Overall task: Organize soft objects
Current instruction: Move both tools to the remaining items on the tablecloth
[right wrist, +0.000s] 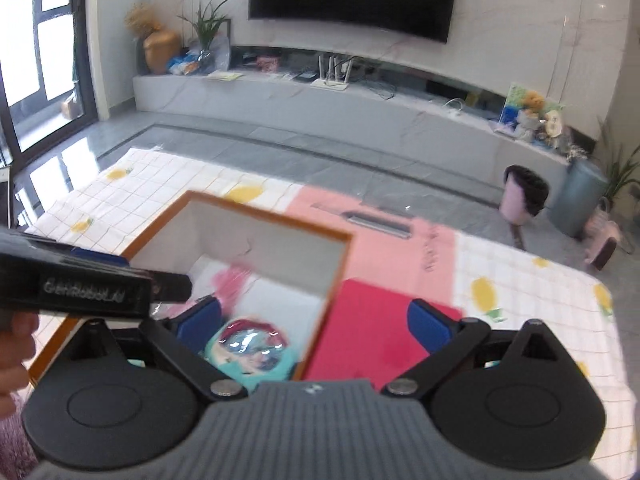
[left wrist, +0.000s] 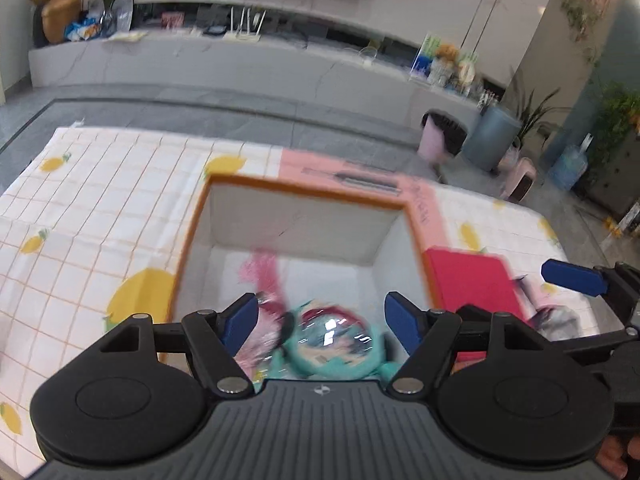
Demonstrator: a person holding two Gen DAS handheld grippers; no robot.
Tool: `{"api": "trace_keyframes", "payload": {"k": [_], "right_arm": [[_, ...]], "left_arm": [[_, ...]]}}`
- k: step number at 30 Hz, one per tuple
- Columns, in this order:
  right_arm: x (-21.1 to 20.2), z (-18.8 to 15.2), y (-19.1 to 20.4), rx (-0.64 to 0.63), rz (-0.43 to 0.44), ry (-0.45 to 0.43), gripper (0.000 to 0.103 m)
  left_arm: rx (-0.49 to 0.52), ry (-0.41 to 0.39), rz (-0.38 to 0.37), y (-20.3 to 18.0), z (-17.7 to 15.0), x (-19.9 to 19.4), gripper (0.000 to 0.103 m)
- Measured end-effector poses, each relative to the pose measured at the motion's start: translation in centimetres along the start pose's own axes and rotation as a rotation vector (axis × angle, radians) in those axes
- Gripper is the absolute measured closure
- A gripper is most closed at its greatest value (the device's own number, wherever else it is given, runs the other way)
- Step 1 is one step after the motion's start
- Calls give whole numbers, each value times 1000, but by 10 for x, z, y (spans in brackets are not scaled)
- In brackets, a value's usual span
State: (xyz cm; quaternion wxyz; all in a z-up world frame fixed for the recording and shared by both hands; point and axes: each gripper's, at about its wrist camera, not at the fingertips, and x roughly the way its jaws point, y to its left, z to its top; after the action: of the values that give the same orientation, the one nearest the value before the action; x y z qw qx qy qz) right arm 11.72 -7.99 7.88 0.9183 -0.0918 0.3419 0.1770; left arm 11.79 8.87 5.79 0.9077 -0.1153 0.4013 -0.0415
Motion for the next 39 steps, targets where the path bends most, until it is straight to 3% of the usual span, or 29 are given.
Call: {"api": "trace_keyframes", "payload": {"k": [5, 9, 13, 17, 24, 28, 31, 35, 38, 39], "right_arm": [[-34, 5, -20, -42, -56, -59, 4], [-61, 10, -53, 9, -127, -105, 4], [-84, 5, -95, 76, -203, -131, 4], [-106, -10, -135, 125, -333, -165, 4], [-115, -55, -208, 244, -409, -134, 3], [-103, -83, -254, 364, -374, -75, 3], [-78, -103, -284, 424, -326, 16, 3], [-43, -136, -316, 490, -326, 127, 7], [-19, -160, -348, 703, -188, 138, 11], [-10, -165, -351, 734, -182, 168, 13]], "left_arm": [[10, -75, -49, -27, 2, -28, 18], [-13, -117, -85, -47, 1, -40, 18], [32, -118, -123, -72, 0, -41, 18], [50, -102, -151, -100, -4, -31, 18], [175, -76, -159, -167, -30, 3, 18], [256, -68, -171, -205, -52, 29, 18], [299, -40, -193, -227, -69, 51, 18], [325, -3, -218, -247, -89, 83, 18], [325, 30, -215, -256, -99, 107, 18], [322, 42, -212, -257, -103, 113, 18]]}}
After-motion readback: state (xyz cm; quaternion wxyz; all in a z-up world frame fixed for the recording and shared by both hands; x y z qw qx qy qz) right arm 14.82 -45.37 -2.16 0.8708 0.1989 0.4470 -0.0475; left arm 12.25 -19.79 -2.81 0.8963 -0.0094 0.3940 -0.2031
